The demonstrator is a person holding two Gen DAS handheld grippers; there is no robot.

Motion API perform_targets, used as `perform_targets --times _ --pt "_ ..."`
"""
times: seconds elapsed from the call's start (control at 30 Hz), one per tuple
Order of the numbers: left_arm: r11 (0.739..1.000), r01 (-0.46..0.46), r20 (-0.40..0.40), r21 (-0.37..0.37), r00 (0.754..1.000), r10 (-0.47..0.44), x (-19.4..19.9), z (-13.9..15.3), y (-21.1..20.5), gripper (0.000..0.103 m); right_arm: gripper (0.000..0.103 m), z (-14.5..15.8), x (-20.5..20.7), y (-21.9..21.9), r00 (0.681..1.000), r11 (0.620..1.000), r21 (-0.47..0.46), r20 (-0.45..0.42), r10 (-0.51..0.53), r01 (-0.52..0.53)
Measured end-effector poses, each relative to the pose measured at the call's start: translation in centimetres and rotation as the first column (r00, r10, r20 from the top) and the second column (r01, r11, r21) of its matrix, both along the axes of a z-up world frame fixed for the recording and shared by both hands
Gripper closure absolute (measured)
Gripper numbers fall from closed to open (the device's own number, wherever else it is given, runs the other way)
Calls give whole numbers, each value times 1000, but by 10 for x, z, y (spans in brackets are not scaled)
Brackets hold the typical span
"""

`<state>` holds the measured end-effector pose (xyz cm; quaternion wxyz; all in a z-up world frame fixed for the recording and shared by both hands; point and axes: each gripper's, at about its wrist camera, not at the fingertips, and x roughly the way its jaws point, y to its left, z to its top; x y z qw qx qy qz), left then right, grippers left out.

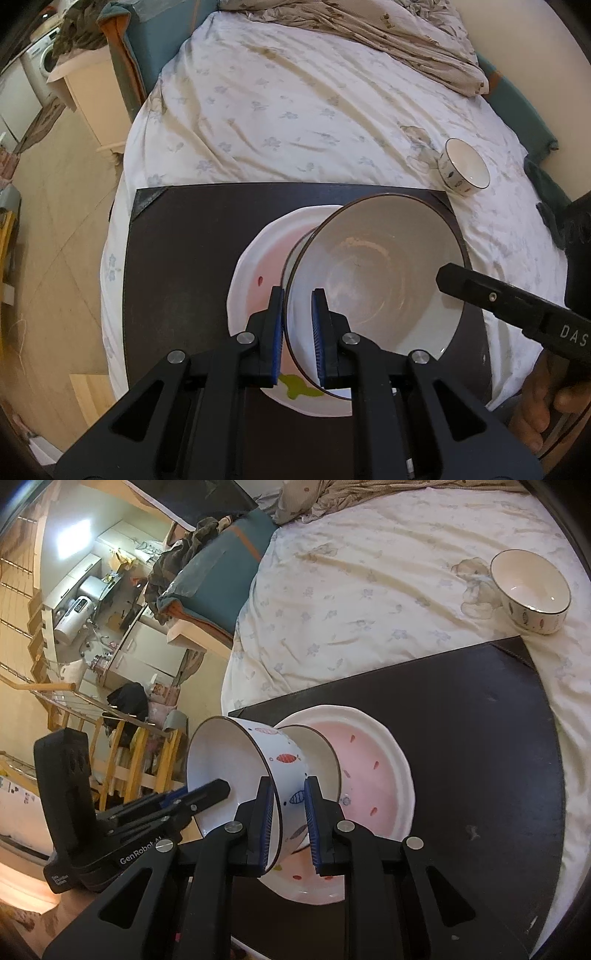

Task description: Organize plates and bowls

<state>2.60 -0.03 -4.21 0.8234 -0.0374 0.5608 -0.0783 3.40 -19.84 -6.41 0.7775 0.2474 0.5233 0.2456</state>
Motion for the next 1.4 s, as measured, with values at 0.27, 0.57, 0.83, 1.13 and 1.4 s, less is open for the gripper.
perform_targets --times 0.27,0.57,0.83,1.13,1.4 --pt "1000 14 -22 16 1000 -14 5 -7 -6 92 83 -7 5 2 1000 1000 -21 -17 -1 1" --pt "999 11 -42 32 999 -9 9 -14 -8 92 83 -16 7 1 999 998 -55 -44 -5 3" --pt "1000 0 -43 1 999 0 9 -12 -5 92 83 -15 8 -1 999 999 -52 -44 -12 10" --pt "998 -38 -57 -47 998 35 8 -9 10 90 83 -17 10 -5 998 999 -34 -64 -24 22" --pt "993 -42 -31 -111 999 39 13 1 14 91 83 -11 11 -9 999 1000 -10 -37 -25 25"
